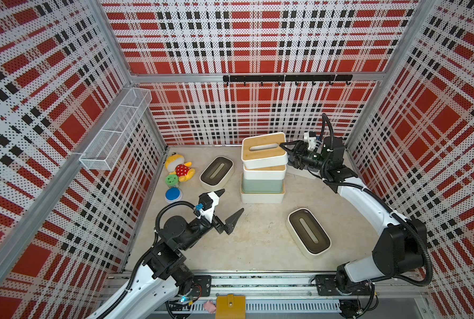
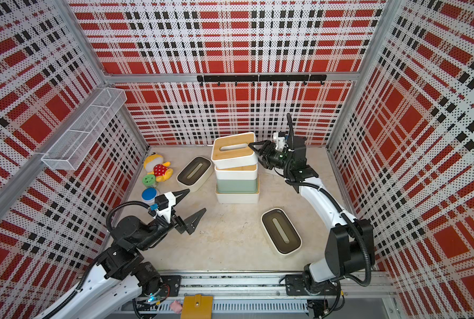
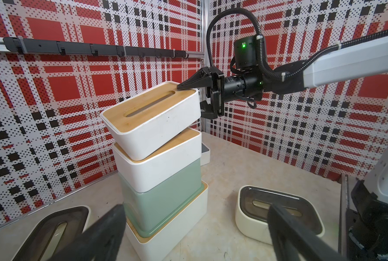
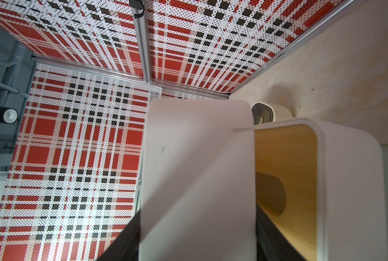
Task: Stack the tissue boxes
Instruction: Place the tissue box at the tissue box.
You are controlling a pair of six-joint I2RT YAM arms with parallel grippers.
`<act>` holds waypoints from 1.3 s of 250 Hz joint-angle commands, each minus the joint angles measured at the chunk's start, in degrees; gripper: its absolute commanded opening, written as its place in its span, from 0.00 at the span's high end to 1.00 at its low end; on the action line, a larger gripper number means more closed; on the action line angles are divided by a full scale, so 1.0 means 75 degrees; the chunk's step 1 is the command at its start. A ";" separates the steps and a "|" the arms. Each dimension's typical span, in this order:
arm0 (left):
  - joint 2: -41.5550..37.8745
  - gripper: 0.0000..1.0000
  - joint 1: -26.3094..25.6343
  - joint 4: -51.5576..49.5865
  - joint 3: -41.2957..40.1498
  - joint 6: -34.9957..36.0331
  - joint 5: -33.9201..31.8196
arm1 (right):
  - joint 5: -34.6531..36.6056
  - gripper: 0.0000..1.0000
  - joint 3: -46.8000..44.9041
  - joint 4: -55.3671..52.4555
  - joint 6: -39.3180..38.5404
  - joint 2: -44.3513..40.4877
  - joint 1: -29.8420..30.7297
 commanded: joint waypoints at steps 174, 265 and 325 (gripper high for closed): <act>0.0187 0.01 0.0093 0.0161 0.0074 -0.0200 0.0282 | 0.0243 0.20 0.0470 -0.0846 -0.0783 -0.0251 -0.0160; 0.0251 0.01 0.0092 0.0183 0.0087 -0.0233 0.0364 | 0.0350 0.18 0.0547 -0.1193 -0.1045 -0.0290 -0.0260; 0.0235 0.01 0.0094 0.0185 0.0087 -0.0279 0.0333 | 0.0396 0.15 0.0672 -0.1376 -0.1212 -0.0263 -0.0295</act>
